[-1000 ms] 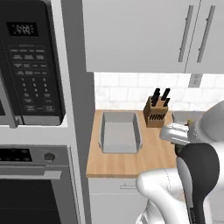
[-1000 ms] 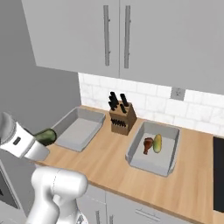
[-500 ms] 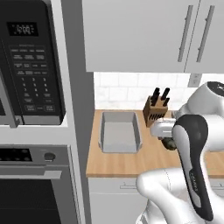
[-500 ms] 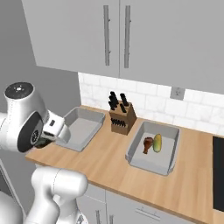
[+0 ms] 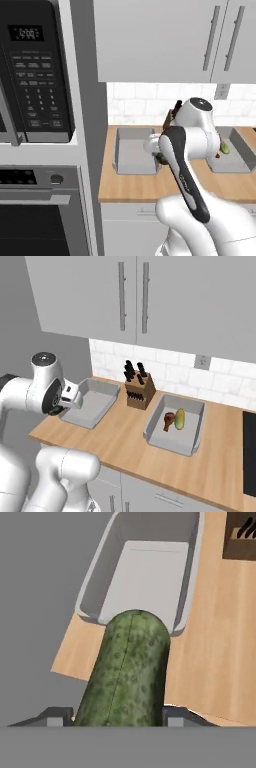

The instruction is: Place one cucumber and one chicken drumstick in each tupperware on the nearby counter, to pack two identical lunches.

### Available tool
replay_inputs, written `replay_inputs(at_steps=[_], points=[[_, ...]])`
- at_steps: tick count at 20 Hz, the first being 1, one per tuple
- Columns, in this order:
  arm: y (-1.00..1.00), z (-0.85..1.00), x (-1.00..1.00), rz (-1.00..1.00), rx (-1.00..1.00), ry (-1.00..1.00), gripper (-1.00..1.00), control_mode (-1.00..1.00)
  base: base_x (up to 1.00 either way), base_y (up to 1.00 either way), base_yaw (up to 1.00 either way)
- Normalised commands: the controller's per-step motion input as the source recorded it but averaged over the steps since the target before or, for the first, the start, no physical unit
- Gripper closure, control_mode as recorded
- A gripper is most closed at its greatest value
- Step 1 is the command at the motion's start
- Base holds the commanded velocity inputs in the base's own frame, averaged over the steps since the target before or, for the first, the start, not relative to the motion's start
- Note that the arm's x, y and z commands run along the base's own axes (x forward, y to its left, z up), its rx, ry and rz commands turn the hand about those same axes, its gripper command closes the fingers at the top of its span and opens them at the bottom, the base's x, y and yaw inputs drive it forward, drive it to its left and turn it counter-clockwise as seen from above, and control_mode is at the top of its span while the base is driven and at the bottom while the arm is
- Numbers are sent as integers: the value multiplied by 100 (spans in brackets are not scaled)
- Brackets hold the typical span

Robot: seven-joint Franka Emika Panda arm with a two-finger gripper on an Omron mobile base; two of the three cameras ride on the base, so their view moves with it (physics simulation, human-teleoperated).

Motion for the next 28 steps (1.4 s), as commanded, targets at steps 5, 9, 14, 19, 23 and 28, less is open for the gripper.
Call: replay_inputs(at_steps=[5,9,14,19,23,28], points=[[14,-29,70,-3,0,-1,100,-100,0,0,0],[3,-33,75,0,0,1,100,-100,0,0,0],[4,-43,73,0,0,0,100,-100,0,0,0],[9,-43,64,0,0,0,100,-100,0,0,0],[12,-38,62,0,0,0,100,-100,0,0,0],[13,-31,59,0,0,0,100,-100,0,0,0]])
